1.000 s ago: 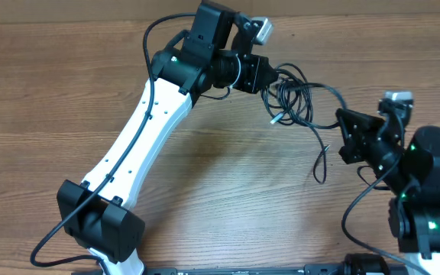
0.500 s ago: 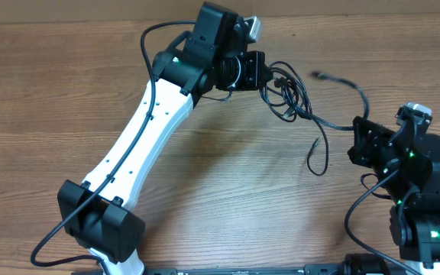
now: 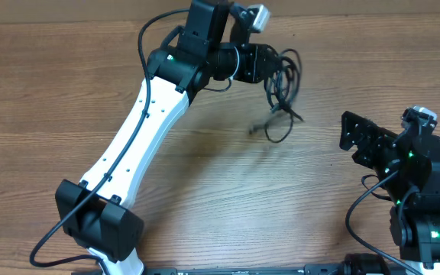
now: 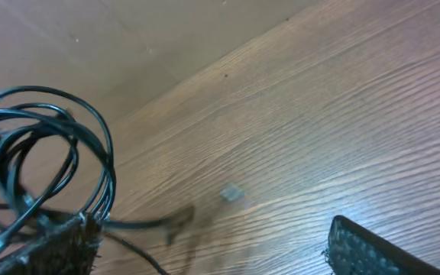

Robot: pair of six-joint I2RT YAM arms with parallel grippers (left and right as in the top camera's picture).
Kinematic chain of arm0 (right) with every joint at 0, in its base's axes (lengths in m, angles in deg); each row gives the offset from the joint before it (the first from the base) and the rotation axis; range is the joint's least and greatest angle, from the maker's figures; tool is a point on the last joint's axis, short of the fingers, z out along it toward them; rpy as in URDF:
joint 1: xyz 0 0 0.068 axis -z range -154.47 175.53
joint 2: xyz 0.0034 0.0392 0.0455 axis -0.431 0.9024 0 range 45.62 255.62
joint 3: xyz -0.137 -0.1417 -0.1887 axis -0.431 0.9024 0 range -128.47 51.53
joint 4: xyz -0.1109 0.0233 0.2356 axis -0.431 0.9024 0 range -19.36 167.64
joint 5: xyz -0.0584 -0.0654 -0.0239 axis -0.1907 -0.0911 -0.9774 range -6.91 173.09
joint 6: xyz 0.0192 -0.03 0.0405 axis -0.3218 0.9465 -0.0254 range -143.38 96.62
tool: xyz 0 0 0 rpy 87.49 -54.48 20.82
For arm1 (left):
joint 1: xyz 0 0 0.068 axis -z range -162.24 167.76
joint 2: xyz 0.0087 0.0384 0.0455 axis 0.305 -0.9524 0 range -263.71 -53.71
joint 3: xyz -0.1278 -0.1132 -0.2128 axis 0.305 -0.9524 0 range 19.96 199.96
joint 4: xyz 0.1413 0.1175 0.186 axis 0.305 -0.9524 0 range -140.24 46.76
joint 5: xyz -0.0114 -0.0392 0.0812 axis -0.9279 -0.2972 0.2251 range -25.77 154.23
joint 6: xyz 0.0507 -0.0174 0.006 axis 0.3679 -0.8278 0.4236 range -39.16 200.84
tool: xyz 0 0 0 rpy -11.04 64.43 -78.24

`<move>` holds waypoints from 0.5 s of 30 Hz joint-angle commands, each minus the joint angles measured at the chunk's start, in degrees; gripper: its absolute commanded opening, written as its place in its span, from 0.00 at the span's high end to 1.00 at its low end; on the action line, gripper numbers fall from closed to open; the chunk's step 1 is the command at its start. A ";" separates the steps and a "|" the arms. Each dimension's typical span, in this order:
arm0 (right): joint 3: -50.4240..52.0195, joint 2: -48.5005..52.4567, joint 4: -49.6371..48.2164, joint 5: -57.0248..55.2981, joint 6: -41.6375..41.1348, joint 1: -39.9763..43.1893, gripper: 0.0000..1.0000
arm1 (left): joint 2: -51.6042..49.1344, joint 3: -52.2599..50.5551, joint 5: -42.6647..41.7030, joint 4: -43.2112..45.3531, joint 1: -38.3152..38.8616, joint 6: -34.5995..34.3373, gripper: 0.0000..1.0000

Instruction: Untangle cables

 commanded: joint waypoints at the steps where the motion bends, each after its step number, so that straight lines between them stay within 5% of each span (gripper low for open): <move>1: -0.09 -0.68 -2.01 4.50 3.26 0.15 0.09 | 2.01 1.33 -11.67 1.03 0.20 8.52 0.96; 15: -0.09 -0.46 -6.91 20.55 10.54 0.15 0.10 | 2.01 1.33 -25.83 5.64 0.26 15.21 0.96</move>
